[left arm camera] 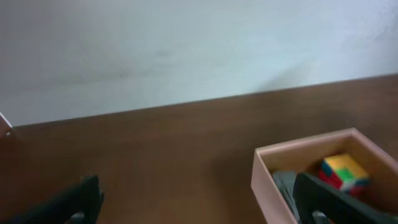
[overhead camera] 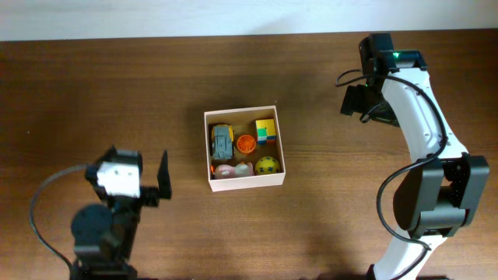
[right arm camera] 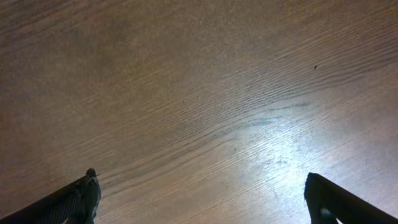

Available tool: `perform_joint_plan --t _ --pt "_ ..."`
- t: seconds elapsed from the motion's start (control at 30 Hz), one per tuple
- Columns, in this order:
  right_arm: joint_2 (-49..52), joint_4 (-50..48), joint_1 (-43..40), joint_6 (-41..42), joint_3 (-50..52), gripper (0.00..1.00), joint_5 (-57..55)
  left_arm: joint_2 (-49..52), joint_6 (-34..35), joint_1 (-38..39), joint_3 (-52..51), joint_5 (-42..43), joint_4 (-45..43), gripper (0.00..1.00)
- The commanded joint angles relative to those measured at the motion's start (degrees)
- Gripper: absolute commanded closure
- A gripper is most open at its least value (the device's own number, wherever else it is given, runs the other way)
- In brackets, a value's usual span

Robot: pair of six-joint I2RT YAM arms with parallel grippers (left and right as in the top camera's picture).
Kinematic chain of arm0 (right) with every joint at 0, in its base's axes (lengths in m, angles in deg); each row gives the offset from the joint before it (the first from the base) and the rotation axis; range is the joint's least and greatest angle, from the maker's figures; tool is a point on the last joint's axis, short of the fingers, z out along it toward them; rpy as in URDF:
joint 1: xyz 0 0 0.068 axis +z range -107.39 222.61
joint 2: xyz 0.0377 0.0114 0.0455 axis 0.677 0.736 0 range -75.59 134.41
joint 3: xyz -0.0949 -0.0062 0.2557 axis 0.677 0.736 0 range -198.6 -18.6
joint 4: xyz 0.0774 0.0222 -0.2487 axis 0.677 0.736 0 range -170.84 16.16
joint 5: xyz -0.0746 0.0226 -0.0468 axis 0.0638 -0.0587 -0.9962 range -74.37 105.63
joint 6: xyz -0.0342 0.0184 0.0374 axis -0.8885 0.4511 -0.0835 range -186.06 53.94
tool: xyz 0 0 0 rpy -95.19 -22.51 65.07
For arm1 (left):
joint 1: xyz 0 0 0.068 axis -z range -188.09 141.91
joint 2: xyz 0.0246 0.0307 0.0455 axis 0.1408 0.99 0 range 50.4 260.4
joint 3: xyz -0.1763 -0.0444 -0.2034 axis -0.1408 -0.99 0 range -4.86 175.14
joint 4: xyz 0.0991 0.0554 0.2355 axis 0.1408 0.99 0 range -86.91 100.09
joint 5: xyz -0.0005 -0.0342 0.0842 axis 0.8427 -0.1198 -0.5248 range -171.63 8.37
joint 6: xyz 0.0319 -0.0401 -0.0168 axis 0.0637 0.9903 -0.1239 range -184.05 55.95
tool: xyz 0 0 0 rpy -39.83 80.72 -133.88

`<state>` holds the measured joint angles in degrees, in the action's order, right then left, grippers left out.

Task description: Pack container

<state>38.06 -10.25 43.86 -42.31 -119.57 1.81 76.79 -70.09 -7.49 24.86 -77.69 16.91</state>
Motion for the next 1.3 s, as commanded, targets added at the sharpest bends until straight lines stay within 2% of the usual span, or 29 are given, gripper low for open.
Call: perform_joint_plan --t 0.0,0.33,0.57,0.9,1.27 --pt "-0.04 0.07 0.22 0.35 0.22 0.01 0.09 -6.97 -1.33 -0.31 -6.62 2.45 -0.46 0.01" --pt "-0.04 0.07 0.22 0.35 0.20 0.01 0.09 -20.92 -1.36 -0.31 -19.15 4.83 -1.60 0.01" --pt "-0.04 0.07 0.22 0.35 0.22 0.01 0.09 -26.18 -1.38 -0.31 -23.82 4.66 -1.40 0.01" --pt "-0.04 0.07 0.22 0.35 0.20 0.01 0.09 -26.14 -1.40 -0.33 -25.88 1.62 -1.53 0.01" --pt "-0.04 0.07 0.22 0.35 0.20 0.01 0.09 -26.14 -1.33 -0.90 -25.88 1.90 -1.42 0.01"
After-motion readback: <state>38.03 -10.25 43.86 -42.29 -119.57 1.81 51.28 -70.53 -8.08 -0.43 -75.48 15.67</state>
